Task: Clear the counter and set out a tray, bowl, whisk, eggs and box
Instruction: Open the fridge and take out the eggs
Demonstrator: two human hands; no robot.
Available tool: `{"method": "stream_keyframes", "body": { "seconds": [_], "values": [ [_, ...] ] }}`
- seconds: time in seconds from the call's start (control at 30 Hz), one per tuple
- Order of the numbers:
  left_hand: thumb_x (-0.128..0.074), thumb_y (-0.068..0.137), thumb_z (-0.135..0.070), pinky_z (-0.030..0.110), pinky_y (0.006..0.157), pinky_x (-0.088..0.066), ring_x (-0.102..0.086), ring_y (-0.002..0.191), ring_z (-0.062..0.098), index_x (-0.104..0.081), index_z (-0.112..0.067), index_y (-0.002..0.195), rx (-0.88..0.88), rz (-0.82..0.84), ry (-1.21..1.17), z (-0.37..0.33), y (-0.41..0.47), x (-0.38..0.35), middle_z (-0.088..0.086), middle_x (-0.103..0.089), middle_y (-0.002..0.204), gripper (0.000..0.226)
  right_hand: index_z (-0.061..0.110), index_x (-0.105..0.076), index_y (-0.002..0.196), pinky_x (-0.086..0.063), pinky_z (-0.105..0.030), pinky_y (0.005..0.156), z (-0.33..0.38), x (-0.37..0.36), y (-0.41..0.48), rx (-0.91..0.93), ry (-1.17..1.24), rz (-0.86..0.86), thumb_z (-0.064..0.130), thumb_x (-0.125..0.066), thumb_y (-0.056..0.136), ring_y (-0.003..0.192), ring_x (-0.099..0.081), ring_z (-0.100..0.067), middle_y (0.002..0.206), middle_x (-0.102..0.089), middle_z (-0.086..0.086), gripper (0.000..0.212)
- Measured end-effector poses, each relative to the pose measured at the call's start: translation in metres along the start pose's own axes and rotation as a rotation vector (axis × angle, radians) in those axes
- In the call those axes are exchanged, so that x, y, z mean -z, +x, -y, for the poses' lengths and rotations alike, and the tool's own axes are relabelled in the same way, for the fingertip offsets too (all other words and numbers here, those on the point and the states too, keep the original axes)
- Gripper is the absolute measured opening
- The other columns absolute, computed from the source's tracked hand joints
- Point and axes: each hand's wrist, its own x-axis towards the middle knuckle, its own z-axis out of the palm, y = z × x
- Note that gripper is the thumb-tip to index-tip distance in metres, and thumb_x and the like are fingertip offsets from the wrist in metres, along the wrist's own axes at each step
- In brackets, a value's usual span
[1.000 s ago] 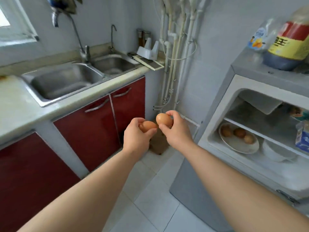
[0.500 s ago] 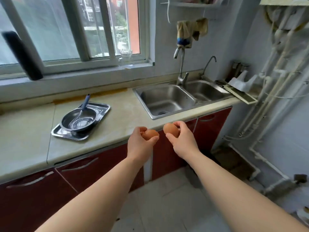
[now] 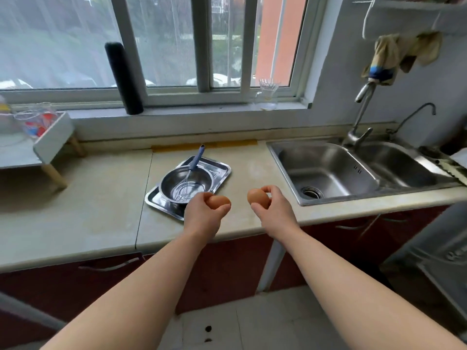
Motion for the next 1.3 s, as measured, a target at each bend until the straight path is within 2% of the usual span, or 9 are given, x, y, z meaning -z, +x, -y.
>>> {"method": "stream_keyframes", "body": {
  "seconds": [0.13, 0.47, 0.6, 0.7, 0.83, 0.93, 1.03, 1.17, 1.3],
  "values": [
    [-0.080, 0.073, -0.028, 0.038, 0.092, -0.050, -0.061, 0.100, 0.024, -0.061, -0.013, 0.116, 0.023, -0.046, 0.013, -0.001, 0.039, -0.006, 0.005, -0.065, 0.107, 0.049, 0.021, -0.045, 0.127, -0.044, -0.045, 0.099, 0.003, -0.007, 0.047, 0.010, -0.025, 0.040, 0.029, -0.062, 0.087, 0.109, -0.059, -0.027, 0.121, -0.062, -0.005, 0.045],
    [-0.075, 0.076, -0.019, 0.024, 0.077, -0.039, -0.054, 0.087, 0.015, -0.058, -0.014, 0.114, 0.093, -0.075, 0.052, -0.014, 0.150, -0.028, -0.002, -0.060, 0.098, 0.042, 0.022, -0.045, 0.128, -0.047, -0.044, 0.097, 0.009, -0.039, 0.170, 0.017, -0.056, 0.163, 0.025, -0.062, 0.086, 0.108, -0.058, -0.028, 0.121, -0.060, -0.004, 0.045],
    [-0.071, 0.076, -0.009, 0.020, 0.067, -0.040, -0.056, 0.076, 0.011, -0.057, -0.013, 0.106, 0.126, -0.043, 0.059, -0.012, 0.190, -0.033, -0.007, -0.058, 0.082, 0.033, 0.023, -0.047, 0.124, -0.049, -0.043, 0.094, 0.011, -0.060, 0.204, 0.004, -0.068, 0.181, 0.023, -0.064, 0.085, 0.104, -0.059, -0.029, 0.116, -0.060, -0.003, 0.043],
    [-0.064, 0.081, -0.008, 0.023, 0.072, -0.043, -0.060, 0.083, 0.017, -0.062, -0.011, 0.098, 0.100, -0.053, 0.116, -0.011, 0.226, -0.037, 0.001, -0.064, 0.090, 0.018, 0.020, -0.046, 0.124, -0.049, -0.038, 0.091, 0.010, -0.079, 0.227, -0.017, -0.062, 0.184, 0.022, -0.063, 0.086, 0.103, -0.058, -0.029, 0.114, -0.059, -0.004, 0.042],
    [-0.052, 0.088, 0.003, 0.005, 0.051, -0.039, -0.056, 0.062, 0.006, -0.056, -0.012, 0.089, -0.057, 0.039, 0.334, -0.002, 0.267, -0.050, -0.002, -0.056, 0.076, 0.015, 0.013, -0.043, 0.122, -0.042, -0.027, 0.078, 0.011, -0.124, 0.255, -0.086, 0.051, 0.186, 0.019, -0.060, 0.089, 0.097, -0.056, -0.025, 0.117, -0.058, -0.009, 0.038],
    [-0.053, 0.082, 0.000, 0.024, 0.078, -0.050, -0.063, 0.094, 0.021, -0.067, -0.015, 0.102, -0.090, 0.136, 0.426, 0.026, 0.308, -0.066, 0.000, -0.068, 0.100, 0.029, 0.016, -0.043, 0.121, -0.047, -0.031, 0.083, 0.005, -0.167, 0.283, -0.138, 0.164, 0.058, 0.021, -0.060, 0.087, 0.099, -0.060, -0.029, 0.120, -0.058, -0.011, 0.038],
    [-0.054, 0.079, 0.003, 0.039, 0.081, -0.056, -0.065, 0.086, 0.021, -0.068, -0.017, 0.107, -0.065, 0.152, 0.456, 0.045, 0.337, -0.070, 0.002, -0.071, 0.099, 0.036, 0.020, -0.044, 0.123, -0.046, -0.036, 0.090, -0.002, -0.190, 0.303, -0.106, 0.037, -0.058, 0.026, -0.062, 0.085, 0.102, -0.059, -0.032, 0.121, -0.058, -0.006, 0.042],
    [-0.048, 0.088, -0.001, 0.034, 0.086, -0.052, -0.063, 0.099, 0.023, -0.064, -0.012, 0.116, -0.014, 0.149, 0.388, 0.050, 0.348, -0.065, 0.005, -0.066, 0.112, 0.034, 0.021, -0.045, 0.123, -0.028, -0.035, 0.100, 0.002, -0.206, 0.310, -0.003, -0.204, -0.030, 0.028, -0.061, 0.086, 0.114, -0.052, -0.023, 0.122, -0.056, -0.002, 0.042],
    [-0.048, 0.091, -0.002, 0.029, 0.086, -0.046, -0.060, 0.106, 0.024, -0.060, -0.009, 0.122, 0.006, 0.171, 0.366, 0.049, 0.354, -0.061, 0.008, -0.063, 0.119, 0.034, 0.024, -0.044, 0.122, -0.027, -0.035, 0.102, 0.012, -0.210, 0.314, -0.016, -0.267, 0.055, 0.025, -0.061, 0.085, 0.117, -0.050, -0.022, 0.121, -0.055, -0.001, 0.040]
  ]
}}
